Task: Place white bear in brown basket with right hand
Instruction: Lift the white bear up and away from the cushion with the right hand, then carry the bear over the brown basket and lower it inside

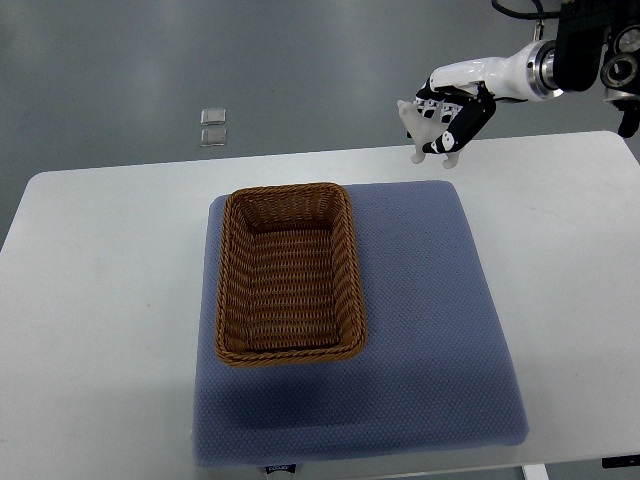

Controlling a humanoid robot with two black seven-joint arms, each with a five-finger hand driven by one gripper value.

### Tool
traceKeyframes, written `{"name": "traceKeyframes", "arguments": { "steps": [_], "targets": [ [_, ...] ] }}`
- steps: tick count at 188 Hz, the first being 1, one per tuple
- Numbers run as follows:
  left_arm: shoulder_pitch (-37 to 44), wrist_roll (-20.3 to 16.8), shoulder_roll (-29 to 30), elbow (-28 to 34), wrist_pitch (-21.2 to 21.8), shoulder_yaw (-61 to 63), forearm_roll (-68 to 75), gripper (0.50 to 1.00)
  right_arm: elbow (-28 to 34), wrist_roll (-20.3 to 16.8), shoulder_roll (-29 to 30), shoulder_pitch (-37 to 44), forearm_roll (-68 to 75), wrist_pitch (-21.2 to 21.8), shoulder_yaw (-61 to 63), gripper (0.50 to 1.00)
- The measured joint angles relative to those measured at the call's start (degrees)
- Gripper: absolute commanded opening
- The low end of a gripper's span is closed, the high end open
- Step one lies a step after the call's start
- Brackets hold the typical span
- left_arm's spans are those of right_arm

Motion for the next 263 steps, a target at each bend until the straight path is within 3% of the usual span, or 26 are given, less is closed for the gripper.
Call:
{"name": "traceKeyframes", "arguments": {
  "steps": [47, 109, 143, 197, 263],
  "targets": [
    [0.0, 0.0, 0.0, 0.0, 0.0, 0.0, 0.0, 1.0, -0.3, -0.8, 4.2, 3.1, 0.5, -0.3, -0.4, 0.5],
    [0.0, 0.1, 0.0, -0.6, 0.0, 0.2, 0.1, 1.0, -13.3, -0.7, 29.1, 2.7, 2.1, -4.3, -3.7, 0.5],
    [0.0, 0.1, 0.0, -0.5, 0.0, 0.1, 0.1, 1.0, -18.9, -0.7, 37.3, -2.4, 3.0, -5.8, -3.8, 0.5],
    [0.0, 0.0, 0.0, -0.6, 0.0, 0.0, 0.1, 1.0, -23.5, -0.7, 39.1, -10.4, 1.6, -8.3, -4.6, 0.5],
    [0.0, 0.1, 0.0, -0.4, 0.0, 0.1, 0.1, 1.0, -24.5, -0.5, 39.1, -14.3, -0.4, -8.6, -4.6, 0.5]
  ]
}}
